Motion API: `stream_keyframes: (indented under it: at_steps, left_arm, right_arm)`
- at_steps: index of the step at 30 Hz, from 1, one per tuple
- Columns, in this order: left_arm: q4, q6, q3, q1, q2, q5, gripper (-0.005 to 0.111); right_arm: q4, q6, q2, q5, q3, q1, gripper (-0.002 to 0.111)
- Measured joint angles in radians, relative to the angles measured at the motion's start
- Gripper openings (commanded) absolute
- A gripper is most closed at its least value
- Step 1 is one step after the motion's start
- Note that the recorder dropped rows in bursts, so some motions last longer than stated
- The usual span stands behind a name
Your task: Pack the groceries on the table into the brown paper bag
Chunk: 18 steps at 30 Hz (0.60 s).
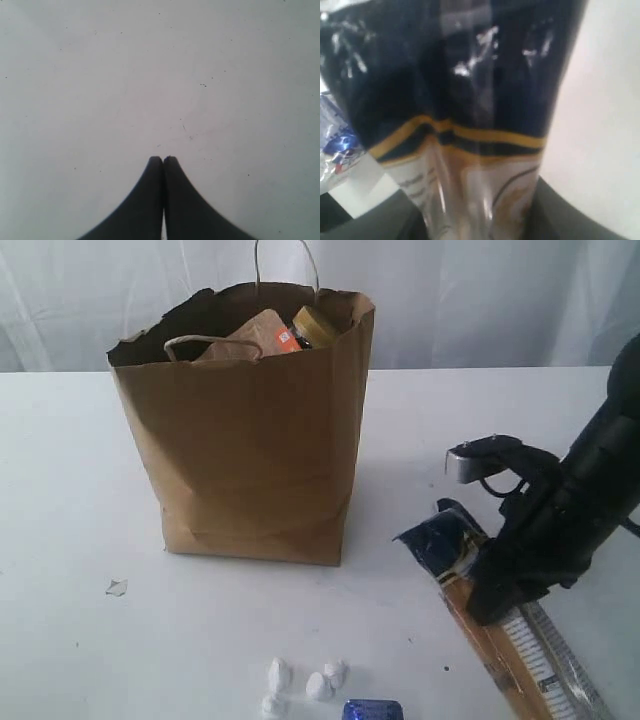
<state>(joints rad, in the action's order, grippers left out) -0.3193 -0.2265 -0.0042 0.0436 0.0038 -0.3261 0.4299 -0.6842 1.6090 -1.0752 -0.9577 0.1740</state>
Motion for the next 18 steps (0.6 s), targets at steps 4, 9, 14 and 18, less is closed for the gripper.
stream_keyframes:
  at_steps: [4, 9, 14, 18]
  left_arm:
    - [0.000, 0.000, 0.000, 0.000, 0.000, 0.000, 0.000]
    - [0.000, 0.000, 0.000, 0.000, 0.000, 0.000, 0.000]
    - [0.000, 0.000, 0.000, 0.000, 0.000, 0.000, 0.000]
    - [0.000, 0.000, 0.000, 0.000, 0.000, 0.000, 0.000]
  right_arm:
    - [0.002, -0.006, -0.019, -0.055, -0.062, -0.057, 0.000]
    - [0.042, -0.013, -0.048, -0.099, -0.180, -0.147, 0.000]
    - [0.130, -0.023, -0.048, -0.127, -0.274, -0.246, 0.000]
    - [0.229, -0.041, -0.048, -0.140, -0.355, -0.323, 0.000]
